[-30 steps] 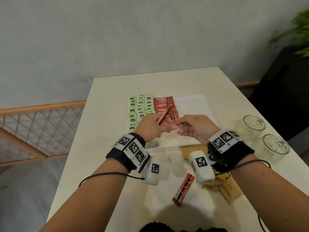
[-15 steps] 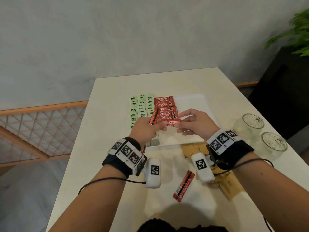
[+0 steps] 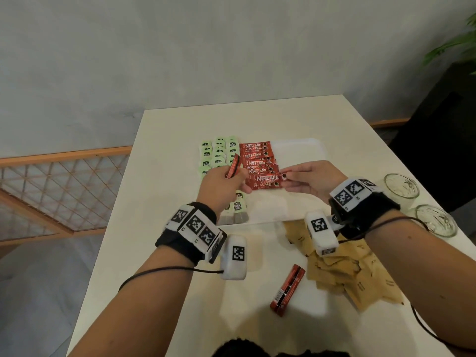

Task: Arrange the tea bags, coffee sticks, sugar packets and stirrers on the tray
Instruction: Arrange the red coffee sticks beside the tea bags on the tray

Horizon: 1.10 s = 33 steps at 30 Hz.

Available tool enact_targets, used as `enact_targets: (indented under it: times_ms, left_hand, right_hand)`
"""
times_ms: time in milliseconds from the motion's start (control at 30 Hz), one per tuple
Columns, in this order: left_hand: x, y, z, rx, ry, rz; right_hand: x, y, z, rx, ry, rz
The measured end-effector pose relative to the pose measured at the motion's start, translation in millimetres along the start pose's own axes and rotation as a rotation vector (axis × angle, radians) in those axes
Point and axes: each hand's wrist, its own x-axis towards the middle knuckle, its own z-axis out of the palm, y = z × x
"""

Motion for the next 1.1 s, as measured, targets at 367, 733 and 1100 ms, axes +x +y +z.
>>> enact_targets:
  times_ms: [367,733,1100]
  left_hand:
    - [22,-10,-7,-0.030,0.020,-0.043]
    - [29,-15,-12,-0.048,0.014,-0.092]
    - [11,-15,-1,0.169,-0.395,-0.133]
  right_hand:
    - [39,34,8,-0.357,0.257,0.218]
    - [52,16,24,-0.340,0.226,0.238]
    - [26,9,19,-0.323,0.101,-0.043]
